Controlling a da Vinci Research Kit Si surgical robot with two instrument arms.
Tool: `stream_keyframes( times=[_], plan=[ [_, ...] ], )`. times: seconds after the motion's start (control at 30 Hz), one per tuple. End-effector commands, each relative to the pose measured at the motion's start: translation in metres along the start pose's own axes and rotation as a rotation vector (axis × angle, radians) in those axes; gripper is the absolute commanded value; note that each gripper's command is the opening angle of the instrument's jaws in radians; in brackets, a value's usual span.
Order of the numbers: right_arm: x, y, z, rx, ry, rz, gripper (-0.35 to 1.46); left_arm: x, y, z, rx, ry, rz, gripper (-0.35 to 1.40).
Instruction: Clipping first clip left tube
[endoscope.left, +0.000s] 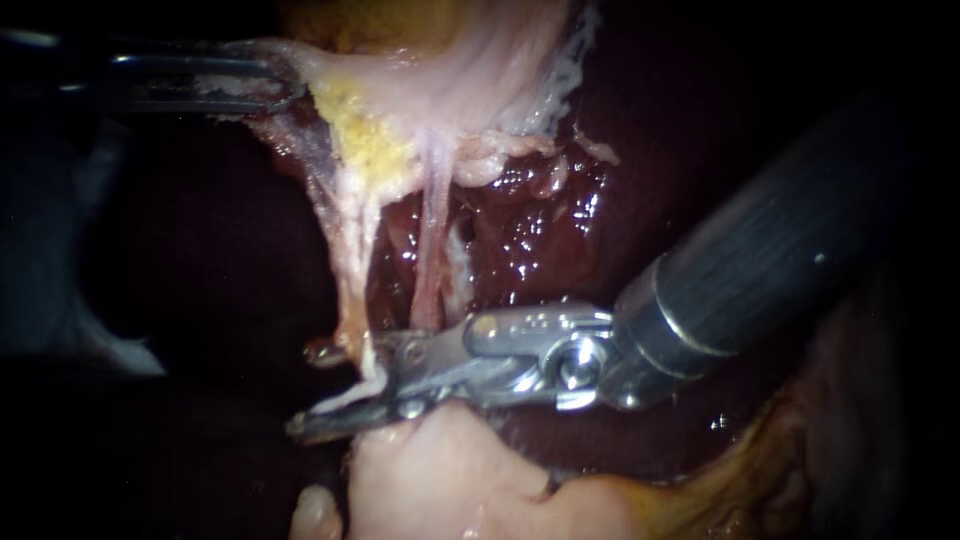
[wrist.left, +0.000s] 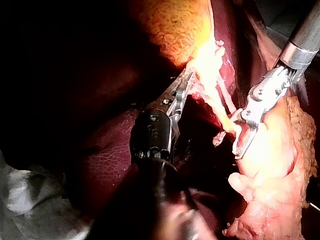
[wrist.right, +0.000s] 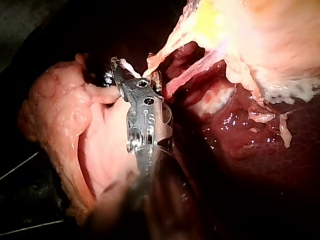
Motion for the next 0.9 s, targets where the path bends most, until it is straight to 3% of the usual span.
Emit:
stream_keyframes(
  times=[0.03, 0.4, 0.9],
  plan=[
    [0.0002, -0.0003, 0.0, 0.003, 0.001, -0.001, 0.44, 0.0, 0.0, 0.0, 0.0, 0.0, 0.0, -0.35],
    [0.0018, -0.0025, 0.001, 0.016, 0.009, 0.006, 0.43, 0.0, -0.0001, 0.0, -0.001, 0.0, 0.0, -0.35],
    [0.0018, -0.0026, 0.0005, 0.018, 0.01, 0.054, 0.29, 0.0, -0.0001, -0.0001, -0.001, 0.0, 0.0, -0.35]
  ],
)
